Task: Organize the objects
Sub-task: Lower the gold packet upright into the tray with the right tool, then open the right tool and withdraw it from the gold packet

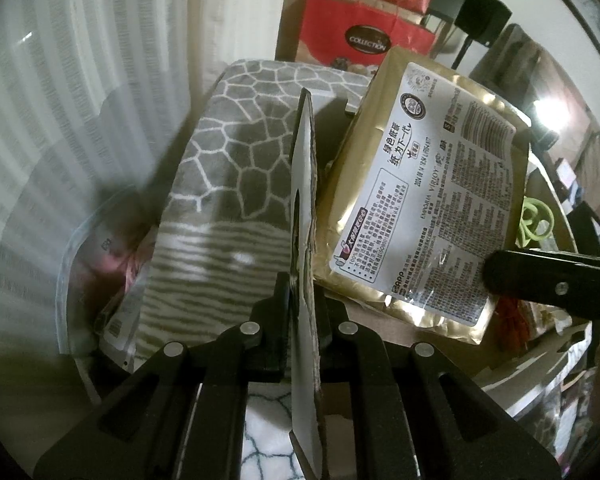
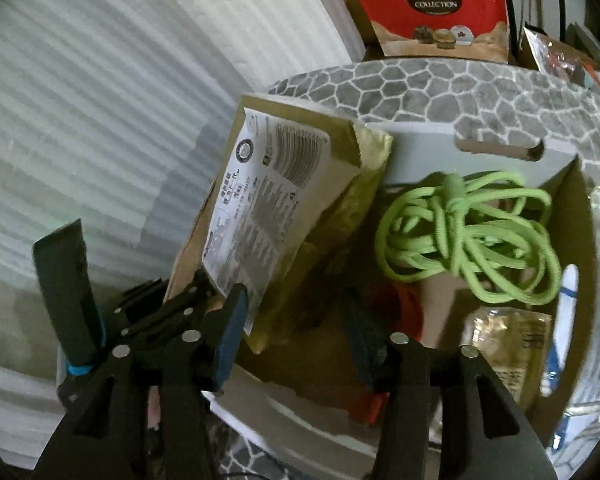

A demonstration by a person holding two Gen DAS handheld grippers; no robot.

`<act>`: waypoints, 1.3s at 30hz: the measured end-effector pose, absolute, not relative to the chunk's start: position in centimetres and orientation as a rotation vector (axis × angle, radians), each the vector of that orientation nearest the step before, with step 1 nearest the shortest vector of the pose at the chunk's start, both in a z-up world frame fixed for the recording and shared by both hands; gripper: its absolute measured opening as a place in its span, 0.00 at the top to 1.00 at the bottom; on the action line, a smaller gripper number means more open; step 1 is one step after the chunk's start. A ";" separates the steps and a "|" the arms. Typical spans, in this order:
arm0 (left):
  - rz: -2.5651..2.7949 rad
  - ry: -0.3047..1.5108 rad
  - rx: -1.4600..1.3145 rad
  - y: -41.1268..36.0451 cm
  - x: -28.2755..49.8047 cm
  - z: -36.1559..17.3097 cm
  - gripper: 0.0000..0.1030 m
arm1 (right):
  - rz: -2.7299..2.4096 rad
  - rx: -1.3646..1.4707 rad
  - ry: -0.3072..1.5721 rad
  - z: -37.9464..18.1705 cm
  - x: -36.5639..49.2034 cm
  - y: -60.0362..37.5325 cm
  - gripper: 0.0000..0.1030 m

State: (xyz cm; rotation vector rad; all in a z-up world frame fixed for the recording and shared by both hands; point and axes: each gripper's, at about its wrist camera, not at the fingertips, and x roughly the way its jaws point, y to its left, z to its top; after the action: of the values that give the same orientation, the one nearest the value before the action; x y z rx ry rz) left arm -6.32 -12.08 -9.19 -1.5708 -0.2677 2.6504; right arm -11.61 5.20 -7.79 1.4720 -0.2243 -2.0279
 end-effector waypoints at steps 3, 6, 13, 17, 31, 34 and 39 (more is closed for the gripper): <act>2.650 -0.269 -1.570 -12.1 -6.3 -9.2 0.93 | -2.041 1.482 -0.244 -8.6 -12.1 4.8 0.43; 2.650 -0.268 -1.571 -12.0 -6.3 -9.2 0.93 | -2.051 1.467 -0.219 -8.8 -12.3 4.4 0.43; 2.648 -0.276 -1.569 -12.2 -6.3 -9.2 0.93 | -2.033 1.405 -0.213 -8.9 -12.6 4.1 0.70; 2.648 -0.276 -1.568 -12.1 -6.3 -9.2 0.93 | -2.006 1.378 -0.193 -7.9 -12.2 4.5 0.75; 2.639 -0.325 -1.572 -12.5 -6.5 -9.3 0.92 | -1.835 1.349 0.177 -6.2 -9.7 4.7 0.76; 2.640 -0.338 -1.569 -12.7 -6.5 -9.2 0.92 | -1.780 1.371 0.163 -6.5 -10.3 3.9 0.75; 2.643 -0.341 -1.567 -12.7 -6.5 -9.1 0.92 | -1.746 1.457 0.133 -7.6 -12.4 3.4 0.62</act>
State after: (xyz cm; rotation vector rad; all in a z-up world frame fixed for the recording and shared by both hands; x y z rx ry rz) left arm -6.51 -12.72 -9.11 -1.5668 -0.3410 2.6431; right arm -12.44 3.41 -7.65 1.4566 0.1330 -1.7461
